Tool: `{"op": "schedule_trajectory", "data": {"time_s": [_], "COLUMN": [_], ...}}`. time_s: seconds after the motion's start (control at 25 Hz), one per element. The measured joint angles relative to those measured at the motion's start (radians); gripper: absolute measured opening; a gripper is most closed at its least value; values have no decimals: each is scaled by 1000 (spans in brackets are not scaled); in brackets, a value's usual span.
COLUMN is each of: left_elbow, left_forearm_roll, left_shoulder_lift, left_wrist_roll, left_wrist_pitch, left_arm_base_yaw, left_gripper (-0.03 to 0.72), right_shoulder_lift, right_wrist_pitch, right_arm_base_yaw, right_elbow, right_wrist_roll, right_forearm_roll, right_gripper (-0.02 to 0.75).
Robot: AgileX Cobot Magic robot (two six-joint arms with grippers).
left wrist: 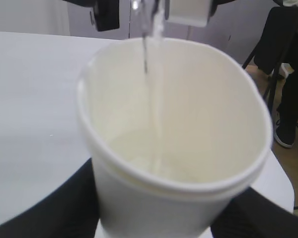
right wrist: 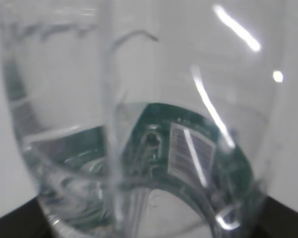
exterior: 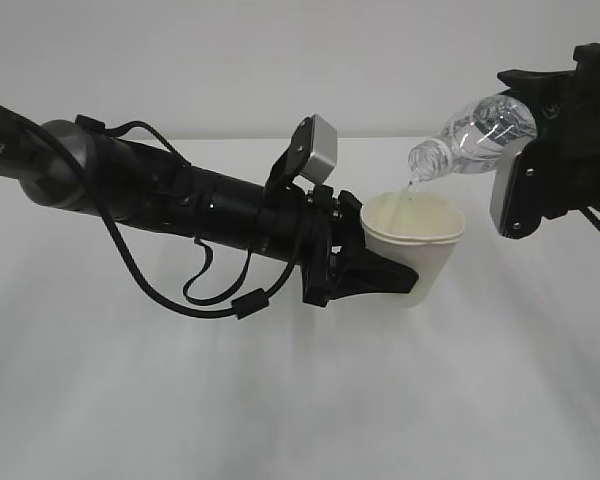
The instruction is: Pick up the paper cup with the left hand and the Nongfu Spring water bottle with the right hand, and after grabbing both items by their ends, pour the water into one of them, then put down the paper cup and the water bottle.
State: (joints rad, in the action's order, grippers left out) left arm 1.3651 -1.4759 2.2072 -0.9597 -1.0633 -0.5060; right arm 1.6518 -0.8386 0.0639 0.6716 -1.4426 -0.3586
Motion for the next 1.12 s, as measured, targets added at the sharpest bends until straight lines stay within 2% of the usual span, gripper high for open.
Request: {"op": "schedule_trajectory", "data": {"time_s": [1.12], "left_elbow": [0], "left_forearm_roll": [-9], "left_shoulder_lift": [0], "left_wrist_roll": [-40], "left_wrist_pitch": [-2], "left_arm_base_yaw": [0], "left_gripper": [432], "right_shoulder_lift": [0], "right_wrist_pitch": [-7], "right_arm_base_yaw": [0], "right_elbow": [0], "right_wrist_roll": [-6], "right_forearm_roll": [0], "right_gripper": [473]}}
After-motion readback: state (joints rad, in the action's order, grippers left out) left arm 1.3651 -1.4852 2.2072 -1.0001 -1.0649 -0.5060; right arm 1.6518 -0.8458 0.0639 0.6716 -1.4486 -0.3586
